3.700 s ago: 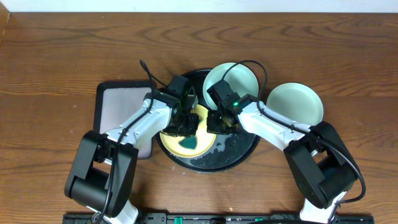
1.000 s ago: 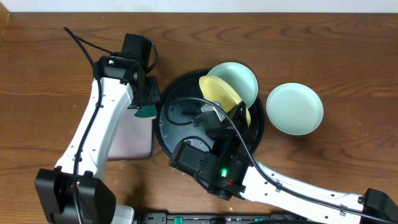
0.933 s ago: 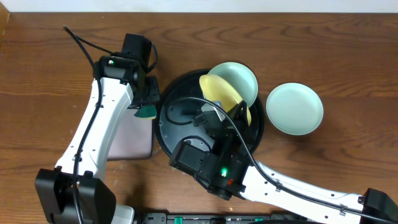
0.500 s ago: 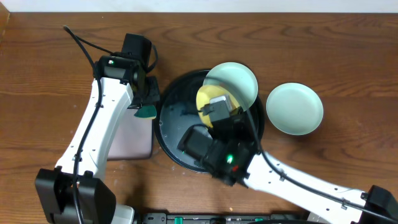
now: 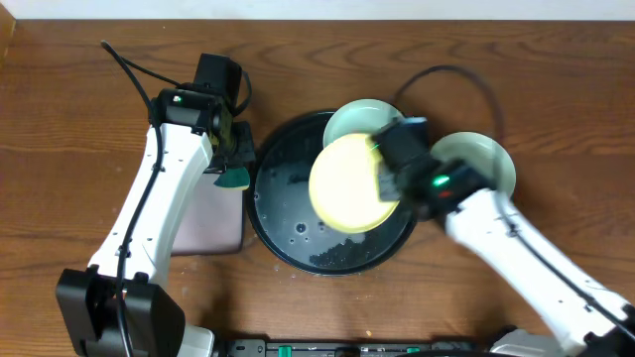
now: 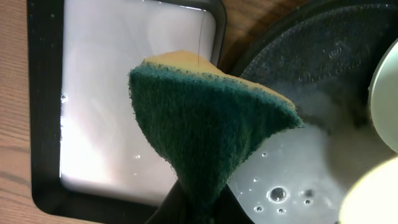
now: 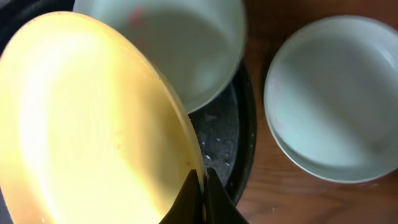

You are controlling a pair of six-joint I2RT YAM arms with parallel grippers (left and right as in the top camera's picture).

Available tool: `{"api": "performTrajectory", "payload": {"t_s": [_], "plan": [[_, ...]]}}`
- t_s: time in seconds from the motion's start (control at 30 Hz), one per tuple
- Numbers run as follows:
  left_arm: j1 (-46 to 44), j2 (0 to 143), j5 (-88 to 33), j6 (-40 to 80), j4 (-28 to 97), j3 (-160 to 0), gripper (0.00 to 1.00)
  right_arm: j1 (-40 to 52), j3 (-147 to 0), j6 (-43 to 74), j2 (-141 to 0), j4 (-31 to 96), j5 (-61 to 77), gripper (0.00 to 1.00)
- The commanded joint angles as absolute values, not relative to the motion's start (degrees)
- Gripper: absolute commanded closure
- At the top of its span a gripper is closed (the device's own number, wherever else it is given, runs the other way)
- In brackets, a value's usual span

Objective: Clean dirty plates on tray and stack at the side
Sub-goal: 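Lift the yellow plate with the right gripper and stack it on the green plate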

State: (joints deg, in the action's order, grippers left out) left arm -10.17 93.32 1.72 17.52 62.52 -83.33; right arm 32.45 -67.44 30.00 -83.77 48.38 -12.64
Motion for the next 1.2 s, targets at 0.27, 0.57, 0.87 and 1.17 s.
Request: {"api": "performTrajectory", "payload": {"t_s": [0.27,0.57,0.87,1.17], "plan": [[-9.9,92.9,2.4,16.4,62.5,-83.1,0.93,4.6,-68.5,22.5,-82.4,53.0,-2.1,0.99],[-9.9,92.9,2.4,16.4,62.5,-83.1,0.93,-6.7,-67.7,20.1,-88.1,52.5,-3.7,0.99],[-9.9,92.9,2.4,16.4,62.5,-83.1,0.93,-8.6,-67.7,20.1,-95.1,52.1,-6.2,0.99],[-9.9,92.9,2.4,16.4,62.5,-83.1,0.93,-8.6,-67.7,20.1,-97.5,49.8,-6.9,0.64]]}}
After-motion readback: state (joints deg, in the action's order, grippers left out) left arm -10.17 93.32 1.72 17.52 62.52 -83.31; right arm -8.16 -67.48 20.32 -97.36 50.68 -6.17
